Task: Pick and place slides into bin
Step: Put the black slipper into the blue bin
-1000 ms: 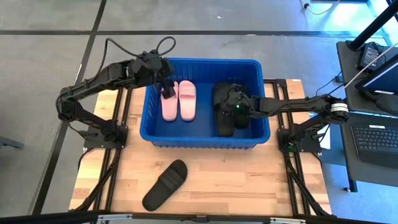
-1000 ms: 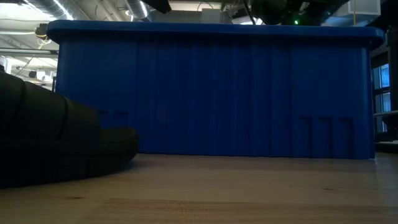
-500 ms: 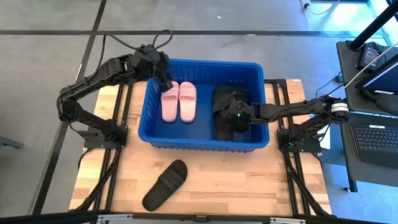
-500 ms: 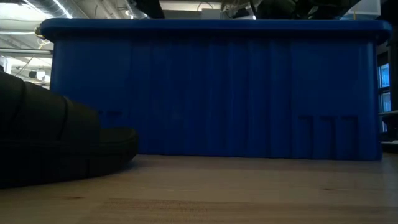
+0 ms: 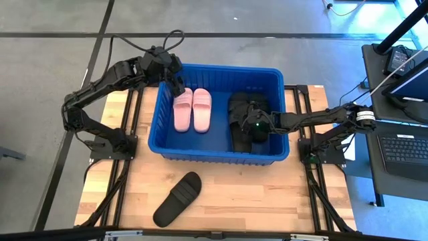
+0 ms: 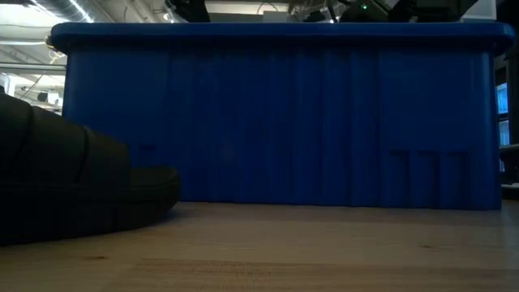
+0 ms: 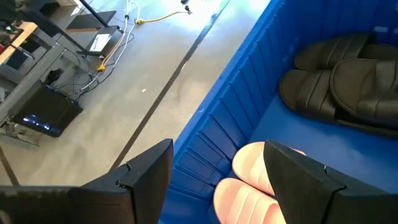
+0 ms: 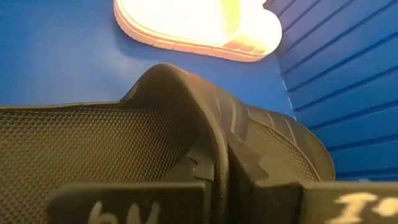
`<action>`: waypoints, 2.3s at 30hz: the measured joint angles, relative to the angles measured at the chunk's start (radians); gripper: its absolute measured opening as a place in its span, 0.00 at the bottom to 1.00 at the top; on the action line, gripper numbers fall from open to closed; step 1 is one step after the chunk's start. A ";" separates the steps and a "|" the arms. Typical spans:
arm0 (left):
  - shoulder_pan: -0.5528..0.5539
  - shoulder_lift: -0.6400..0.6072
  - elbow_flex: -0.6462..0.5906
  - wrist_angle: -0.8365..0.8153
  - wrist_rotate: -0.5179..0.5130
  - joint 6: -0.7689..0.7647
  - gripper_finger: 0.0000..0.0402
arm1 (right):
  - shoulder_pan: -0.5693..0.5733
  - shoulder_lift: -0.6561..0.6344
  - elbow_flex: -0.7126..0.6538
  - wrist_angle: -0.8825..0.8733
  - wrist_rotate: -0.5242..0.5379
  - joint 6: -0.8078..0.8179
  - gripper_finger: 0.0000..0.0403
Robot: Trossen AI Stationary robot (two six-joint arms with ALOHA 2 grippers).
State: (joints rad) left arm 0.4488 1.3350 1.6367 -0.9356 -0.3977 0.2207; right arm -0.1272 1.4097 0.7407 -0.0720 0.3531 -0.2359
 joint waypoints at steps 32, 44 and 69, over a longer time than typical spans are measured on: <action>0.001 0.000 0.000 0.001 0.000 0.026 0.61 | 0.000 0.004 0.032 -0.045 -0.003 -0.114 0.69; 0.001 0.000 0.000 0.001 -0.001 0.026 0.61 | 0.000 0.004 0.143 -0.201 0.000 -0.084 0.69; 0.000 0.000 0.000 0.001 -0.001 0.027 0.61 | 0.000 0.004 0.527 -0.617 -0.122 0.156 0.69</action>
State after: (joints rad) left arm 0.4486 1.3350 1.6367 -0.9344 -0.3983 0.2474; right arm -0.1276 1.4139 1.2677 -0.6890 0.2313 -0.0798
